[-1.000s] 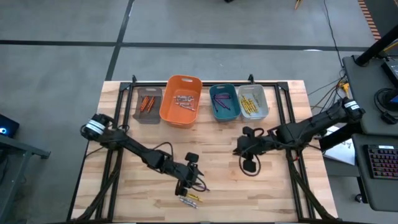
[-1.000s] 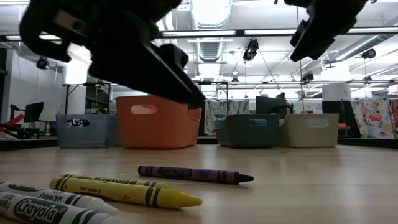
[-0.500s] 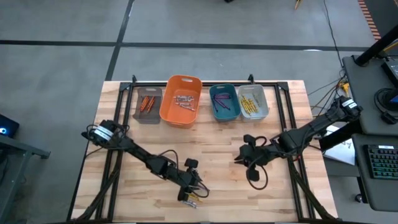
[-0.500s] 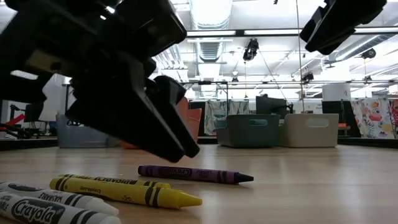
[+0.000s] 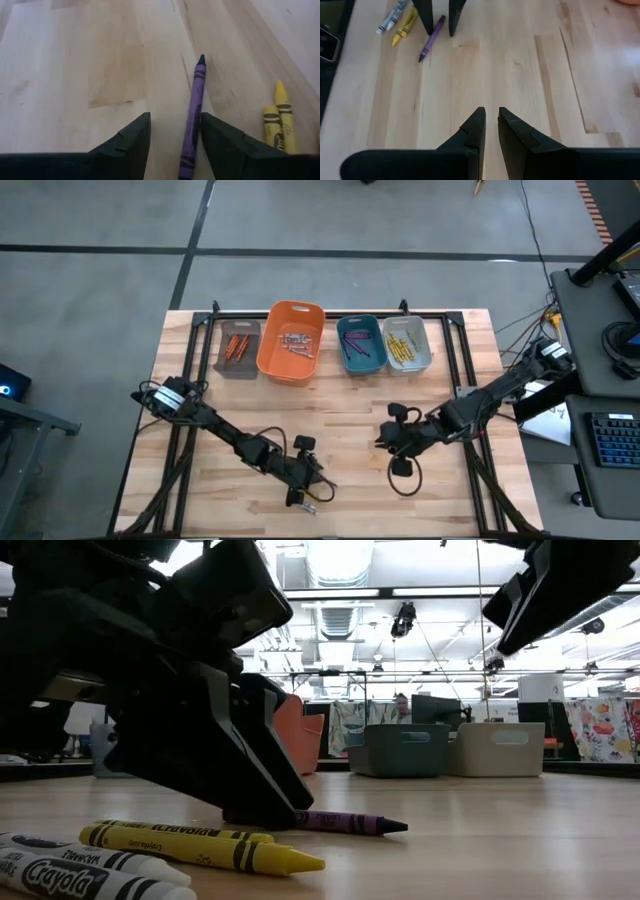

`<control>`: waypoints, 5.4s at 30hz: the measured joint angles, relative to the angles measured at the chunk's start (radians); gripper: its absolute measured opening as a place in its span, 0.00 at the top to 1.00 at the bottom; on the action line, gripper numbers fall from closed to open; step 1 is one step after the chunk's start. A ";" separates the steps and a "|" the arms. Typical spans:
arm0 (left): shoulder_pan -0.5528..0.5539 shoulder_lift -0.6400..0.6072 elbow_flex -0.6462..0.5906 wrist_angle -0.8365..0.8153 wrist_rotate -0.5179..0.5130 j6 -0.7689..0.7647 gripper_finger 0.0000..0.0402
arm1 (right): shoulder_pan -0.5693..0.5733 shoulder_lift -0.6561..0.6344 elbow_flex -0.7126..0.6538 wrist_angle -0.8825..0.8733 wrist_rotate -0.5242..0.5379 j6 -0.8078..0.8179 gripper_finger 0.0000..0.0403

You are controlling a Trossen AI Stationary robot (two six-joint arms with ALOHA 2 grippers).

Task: Sort crayons
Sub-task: Put the purple crayon into the blue bin

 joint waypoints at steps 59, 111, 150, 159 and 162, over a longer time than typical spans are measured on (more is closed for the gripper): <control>0.072 -0.186 -0.325 1.126 -0.080 0.394 1.00 | -0.033 0.163 -0.291 1.450 0.060 -0.669 0.89; 0.073 -0.186 -0.304 1.142 -0.201 0.386 1.00 | -0.137 0.287 -0.066 1.398 -0.022 -0.707 0.68; 0.112 -0.593 -0.564 1.106 -0.453 0.457 0.71 | -0.785 0.068 0.008 0.603 -0.042 -0.405 0.97; 0.164 -0.714 -0.633 1.037 -0.452 0.457 0.73 | -0.966 0.277 0.270 0.228 -0.047 -0.449 0.97; 0.184 -0.749 -0.653 1.005 -0.451 0.457 0.74 | -0.997 0.362 0.364 0.077 -0.047 -0.460 0.97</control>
